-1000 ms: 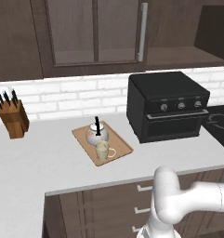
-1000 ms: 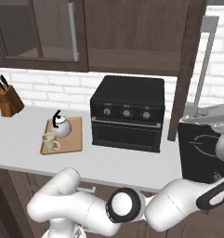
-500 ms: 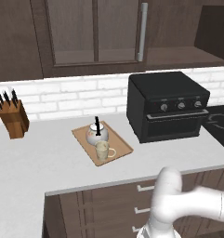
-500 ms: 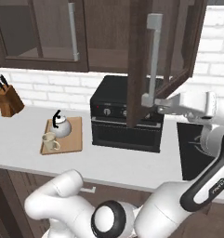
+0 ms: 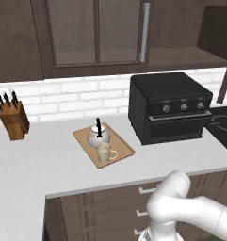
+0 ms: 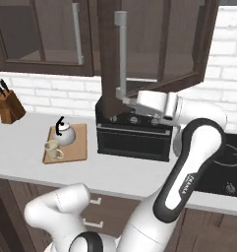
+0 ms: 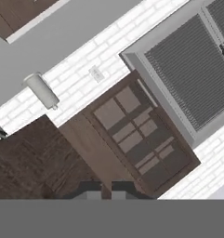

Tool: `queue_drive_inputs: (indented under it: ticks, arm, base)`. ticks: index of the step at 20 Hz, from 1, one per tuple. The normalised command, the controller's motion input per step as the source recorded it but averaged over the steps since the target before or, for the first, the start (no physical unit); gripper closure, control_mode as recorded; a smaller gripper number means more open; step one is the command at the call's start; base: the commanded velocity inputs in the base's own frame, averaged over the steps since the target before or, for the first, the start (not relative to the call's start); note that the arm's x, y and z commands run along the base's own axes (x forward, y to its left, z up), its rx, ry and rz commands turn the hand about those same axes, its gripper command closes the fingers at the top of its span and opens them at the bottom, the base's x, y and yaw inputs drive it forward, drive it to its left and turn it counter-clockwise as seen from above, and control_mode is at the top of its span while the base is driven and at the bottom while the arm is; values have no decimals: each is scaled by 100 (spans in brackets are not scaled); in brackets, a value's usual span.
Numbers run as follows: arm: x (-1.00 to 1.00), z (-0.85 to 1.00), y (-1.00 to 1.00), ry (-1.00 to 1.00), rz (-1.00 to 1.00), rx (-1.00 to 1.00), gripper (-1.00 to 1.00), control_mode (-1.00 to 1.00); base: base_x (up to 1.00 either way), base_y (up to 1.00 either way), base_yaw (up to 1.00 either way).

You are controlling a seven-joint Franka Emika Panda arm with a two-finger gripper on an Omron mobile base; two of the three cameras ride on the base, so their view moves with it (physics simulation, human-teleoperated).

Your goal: Pick the kettle from the counter and place it on the tray. Then pick the mug from the cabinet and place it on the tray. Then close the cabinet doors.

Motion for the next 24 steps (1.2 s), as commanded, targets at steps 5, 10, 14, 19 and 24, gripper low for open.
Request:
queue_drive_inputs:
  ticks: [5, 10, 14, 19, 24]
  arm:
    - [65, 0, 15, 14, 0, 9, 100, -100]
    - [97, 0, 0, 23, 2, 11, 100, -100]
    - [99, 0, 0, 25, 2, 7, 100, -100]
    - [71, 0, 21, 26, -6, 1, 100, -100]
    - [50, 0, 46, 28, -31, 0, 100, -100]
  base:
    - [0, 0, 0]
    - [0, 0, 0]
    - [0, 0, 0]
    - [0, 0, 0]
    - [0, 0, 0]
